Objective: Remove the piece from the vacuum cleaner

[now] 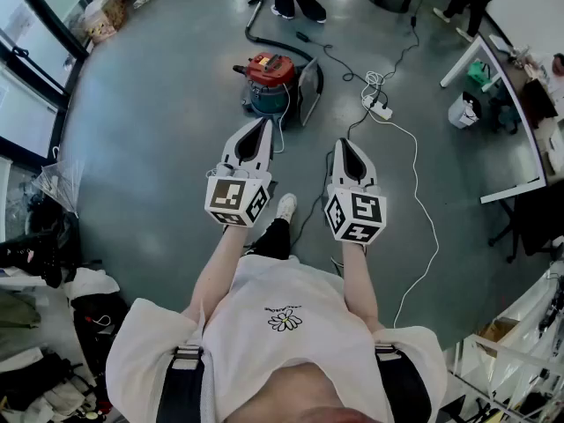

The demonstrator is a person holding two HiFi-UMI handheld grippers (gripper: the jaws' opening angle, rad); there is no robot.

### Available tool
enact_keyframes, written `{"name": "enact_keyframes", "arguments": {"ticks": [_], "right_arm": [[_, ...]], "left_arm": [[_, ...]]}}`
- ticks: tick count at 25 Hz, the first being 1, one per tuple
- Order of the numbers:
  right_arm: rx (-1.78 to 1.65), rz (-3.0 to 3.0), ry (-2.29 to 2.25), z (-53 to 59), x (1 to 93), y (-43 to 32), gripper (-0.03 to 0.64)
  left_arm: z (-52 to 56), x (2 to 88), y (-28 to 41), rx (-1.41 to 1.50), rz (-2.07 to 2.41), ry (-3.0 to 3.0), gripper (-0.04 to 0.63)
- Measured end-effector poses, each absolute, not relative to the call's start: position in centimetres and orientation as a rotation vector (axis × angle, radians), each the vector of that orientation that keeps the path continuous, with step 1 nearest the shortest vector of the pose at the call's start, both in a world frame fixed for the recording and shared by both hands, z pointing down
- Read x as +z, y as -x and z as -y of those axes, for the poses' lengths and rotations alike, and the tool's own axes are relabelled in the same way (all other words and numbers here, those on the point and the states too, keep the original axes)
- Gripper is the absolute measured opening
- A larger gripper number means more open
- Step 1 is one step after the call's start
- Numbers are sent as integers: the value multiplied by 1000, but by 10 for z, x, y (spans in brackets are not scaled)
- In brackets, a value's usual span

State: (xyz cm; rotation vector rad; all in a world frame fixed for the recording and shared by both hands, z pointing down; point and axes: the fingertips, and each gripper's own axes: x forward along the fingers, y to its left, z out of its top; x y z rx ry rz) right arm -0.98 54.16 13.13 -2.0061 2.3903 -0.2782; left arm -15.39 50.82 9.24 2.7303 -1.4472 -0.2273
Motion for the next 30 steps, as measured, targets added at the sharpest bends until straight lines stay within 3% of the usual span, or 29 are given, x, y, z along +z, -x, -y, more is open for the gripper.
{"name": "enact_keyframes", "arguments": {"ticks": [19,30], "right_arm": [[-219,-2430,2005,-279,123,1,9],[-299,-2488,1991,-178,153,-9,8]], "left_arm": [[-247,101,155,-280,1465,-2673,2],[-149,117,130,-234,1445,-2680,2]]}}
